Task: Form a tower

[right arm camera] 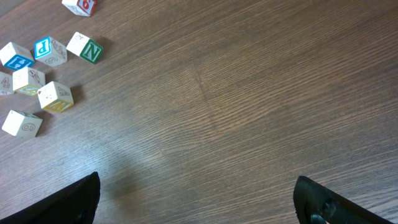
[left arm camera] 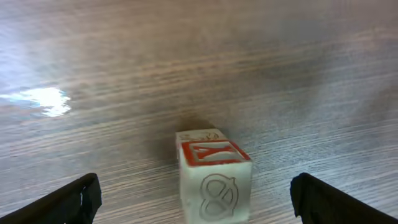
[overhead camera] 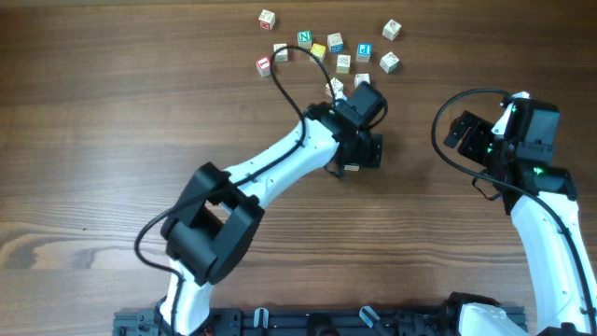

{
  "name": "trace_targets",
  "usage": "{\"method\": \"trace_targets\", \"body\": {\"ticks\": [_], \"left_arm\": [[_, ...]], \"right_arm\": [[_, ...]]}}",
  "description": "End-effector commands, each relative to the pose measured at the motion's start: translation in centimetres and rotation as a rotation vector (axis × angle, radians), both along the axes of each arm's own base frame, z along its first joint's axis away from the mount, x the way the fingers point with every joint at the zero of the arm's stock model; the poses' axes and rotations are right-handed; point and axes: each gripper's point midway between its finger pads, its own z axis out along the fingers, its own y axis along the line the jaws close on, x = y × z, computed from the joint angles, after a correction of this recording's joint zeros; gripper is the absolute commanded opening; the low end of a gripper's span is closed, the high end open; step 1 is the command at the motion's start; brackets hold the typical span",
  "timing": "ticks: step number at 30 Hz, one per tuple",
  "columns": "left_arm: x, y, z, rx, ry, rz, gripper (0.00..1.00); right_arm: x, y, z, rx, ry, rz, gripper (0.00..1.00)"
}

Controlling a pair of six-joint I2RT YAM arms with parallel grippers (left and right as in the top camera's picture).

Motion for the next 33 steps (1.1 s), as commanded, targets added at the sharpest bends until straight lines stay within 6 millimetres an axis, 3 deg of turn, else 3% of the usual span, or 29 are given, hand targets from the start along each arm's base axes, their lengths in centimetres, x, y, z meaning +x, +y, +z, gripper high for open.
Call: {"method": "trace_targets", "body": {"ticks": [1,7,14,21,33], "left_arm": [[2.5,0.3,7.5,-0.106,-0.159,0.017,1.00],[4.2,3.4,14.5,-0.103,-0.362,0.111,0.99],[5.3,10.2,21.4,0.028,-0.604,0.302,1.00],[6.1,14.6,24.0,0.150,-0.725,0.440,1.00],[6.3,14.7,24.4,0.143,-0.741,0.451,1.00]], "right_arm": [[0.3,-0.4,0.1,-0.014,0.001,-0.015,1.00],[0.3,-0.4,0.1,-0.014,0.001,-0.015,1.00],[0.3,-0.4,0.1,-0.014,0.001,-0.015,1.00],[0.3,-0.4,0.1,-0.014,0.001,-0.015,1.00],[0.3,-0.4,0.1,-0.014,0.001,-0.015,1.00]]}}
